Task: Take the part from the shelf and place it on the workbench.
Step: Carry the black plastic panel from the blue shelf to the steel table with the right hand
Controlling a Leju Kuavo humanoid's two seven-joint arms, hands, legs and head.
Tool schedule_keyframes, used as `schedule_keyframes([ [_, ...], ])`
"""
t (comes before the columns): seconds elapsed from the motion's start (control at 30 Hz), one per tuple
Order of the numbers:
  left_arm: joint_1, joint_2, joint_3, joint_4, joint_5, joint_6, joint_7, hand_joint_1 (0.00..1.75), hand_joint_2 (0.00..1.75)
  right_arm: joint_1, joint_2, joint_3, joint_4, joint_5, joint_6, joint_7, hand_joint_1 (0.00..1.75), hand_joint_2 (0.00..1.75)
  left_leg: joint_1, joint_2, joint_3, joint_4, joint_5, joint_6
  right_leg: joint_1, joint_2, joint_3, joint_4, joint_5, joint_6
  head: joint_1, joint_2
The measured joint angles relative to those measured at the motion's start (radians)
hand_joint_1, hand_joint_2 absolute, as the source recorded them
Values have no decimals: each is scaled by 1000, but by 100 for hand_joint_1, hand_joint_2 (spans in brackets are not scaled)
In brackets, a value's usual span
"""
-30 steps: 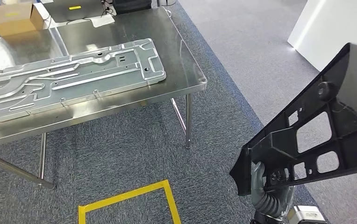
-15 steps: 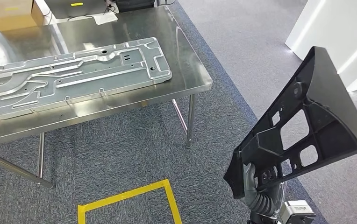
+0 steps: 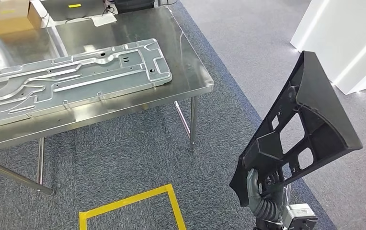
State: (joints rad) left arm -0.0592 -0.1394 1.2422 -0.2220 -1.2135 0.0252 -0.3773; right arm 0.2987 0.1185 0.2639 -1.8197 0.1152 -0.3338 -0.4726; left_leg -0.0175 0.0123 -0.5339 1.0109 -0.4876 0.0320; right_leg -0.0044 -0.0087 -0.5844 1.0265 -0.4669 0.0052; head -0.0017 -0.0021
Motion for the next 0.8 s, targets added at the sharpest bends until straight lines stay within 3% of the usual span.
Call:
schedule_keyframes([
  [0.1,0,0,1,0,0,0,0,0,0,1,-1,1,1,0,-3,1,175,175,3,-3,-11,33,-29,-20,-7,6,4,-10,5,-15,-2,0],
  [0.2,1,0,2,0,0,1,0,0,0,2,-2,2,3,1,-4,5,175,175,12,-6,-93,213,-125,-35,-8,9,3,-11,6,-22,-4,0],
  [0.23,1,0,2,0,0,2,0,0,0,2,-3,2,4,2,-4,7,175,175,15,-6,-119,266,-141,-38,-8,11,2,-10,6,-23,-4,0],
  [0.27,2,0,2,0,0,2,0,0,0,3,-3,2,5,2,-4,9,175,175,17,-6,-129,285,-138,-39,-8,14,1,-8,6,-22,-4,0],
  [0.3,3,0,2,0,0,2,0,0,0,3,-3,2,6,3,-4,10,175,175,19,-6,-120,264,-115,-40,-8,17,1,-6,5,-22,-4,0],
  [0.4,2,0,3,0,0,2,1,0,0,4,-4,2,7,3,-4,12,175,175,20,-12,-29,67,-18,-33,-7,26,2,-2,3,-16,-4,0],
  [0.47,1,0,3,0,-1,4,2,0,0,4,-4,3,7,6,-6,13,175,175,17,-16,-4,5,-3,-26,-4,28,1,1,1,-9,-3,0],
  [0.6,3,-1,3,0,-6,10,4,0,0,5,-4,3,8,16,-14,15,175,175,13,-16,-4,0,2,-21,-4,27,1,-1,2,-17,-2,0],
  [0.8,1,-1,3,0,-13,15,3,0,0,6,-6,4,13,68,-30,14,175,175,9,-16,-6,1,5,-12,-8,27,4,-10,10,-3,-2,0],
])
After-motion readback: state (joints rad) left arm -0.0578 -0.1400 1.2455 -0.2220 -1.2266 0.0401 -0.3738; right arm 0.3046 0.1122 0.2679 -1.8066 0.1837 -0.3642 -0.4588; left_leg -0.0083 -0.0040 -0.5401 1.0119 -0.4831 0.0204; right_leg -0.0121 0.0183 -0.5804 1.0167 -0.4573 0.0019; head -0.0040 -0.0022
